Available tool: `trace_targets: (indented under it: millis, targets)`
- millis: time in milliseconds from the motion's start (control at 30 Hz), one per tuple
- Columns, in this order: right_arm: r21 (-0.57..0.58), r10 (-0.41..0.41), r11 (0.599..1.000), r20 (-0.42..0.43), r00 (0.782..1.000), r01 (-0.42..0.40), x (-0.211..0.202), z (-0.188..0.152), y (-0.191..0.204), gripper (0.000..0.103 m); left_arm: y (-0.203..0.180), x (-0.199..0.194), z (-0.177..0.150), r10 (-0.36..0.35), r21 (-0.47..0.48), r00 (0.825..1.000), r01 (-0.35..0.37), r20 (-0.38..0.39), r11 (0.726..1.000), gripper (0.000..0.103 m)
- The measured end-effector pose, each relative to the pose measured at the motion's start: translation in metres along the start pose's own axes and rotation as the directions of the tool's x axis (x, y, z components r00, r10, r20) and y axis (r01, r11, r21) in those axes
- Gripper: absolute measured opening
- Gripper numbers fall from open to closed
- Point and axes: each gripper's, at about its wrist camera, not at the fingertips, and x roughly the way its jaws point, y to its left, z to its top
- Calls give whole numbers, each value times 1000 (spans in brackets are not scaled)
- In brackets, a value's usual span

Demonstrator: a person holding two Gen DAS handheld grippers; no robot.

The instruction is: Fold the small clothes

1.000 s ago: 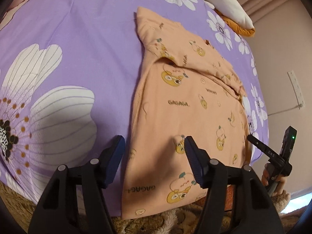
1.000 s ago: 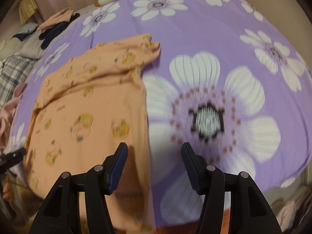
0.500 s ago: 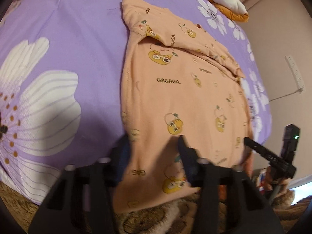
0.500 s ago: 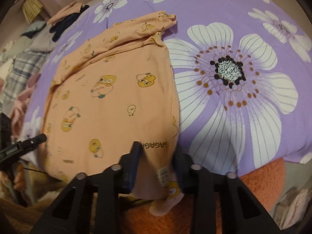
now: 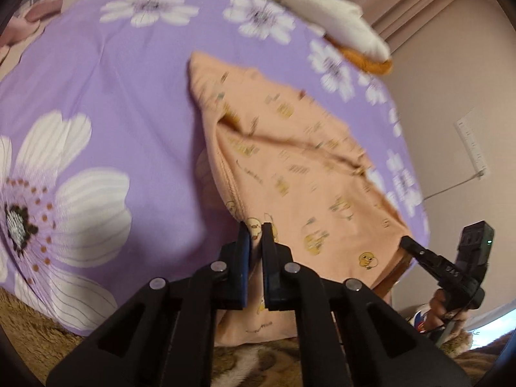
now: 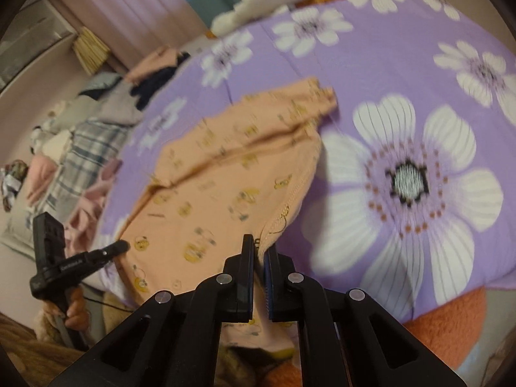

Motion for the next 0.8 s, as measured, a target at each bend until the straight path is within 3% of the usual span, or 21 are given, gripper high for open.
trace_targets:
  millis: [100, 233, 333, 433, 567, 600, 667, 733, 800]
  targets:
    - [-9, 27, 1000, 58, 998, -27, -17, 5, 7, 7, -8, -15, 6, -4, 21, 999, 3, 42, 1000, 3]
    - [-9, 61, 998, 105, 993, -60, -32, 9, 9, 7, -13, -39, 10, -98, 12, 992, 97, 82, 995, 1]
    - [-13, 78, 997, 116, 990, -77, -38, 10, 11, 7, -17, -55, 10, -120, 25, 986, 118, 120, 993, 1]
    - [-34, 56, 998, 118, 992, -52, -34, 12, 15, 7, -16, -50, 10, -66, 47, 990, 61, 123, 997, 1]
    - [-21, 36, 999, 92, 995, -35, -24, 10, 7, 7, 3, -20, 3, 30, -3, 999, -30, 27, 1000, 3]
    - [-12, 38, 999, 86, 996, -37, -23, 10, 6, 7, 9, -10, -1, 63, -10, 998, -63, 1, 998, 7]
    - [-10, 31, 999, 80, 996, -30, -22, 10, 4, 7, 18, 3, -8, 87, -20, 996, -87, -32, 996, 23]
    - [-13, 23, 1000, 80, 997, -22, -22, 10, 4, 7, 27, 15, -13, 97, -37, 993, -100, -73, 994, 48]
    - [-14, 21, 1000, 79, 997, -20, -22, 11, 5, 7, 33, 26, -18, 113, -43, 988, -118, -106, 992, 51]
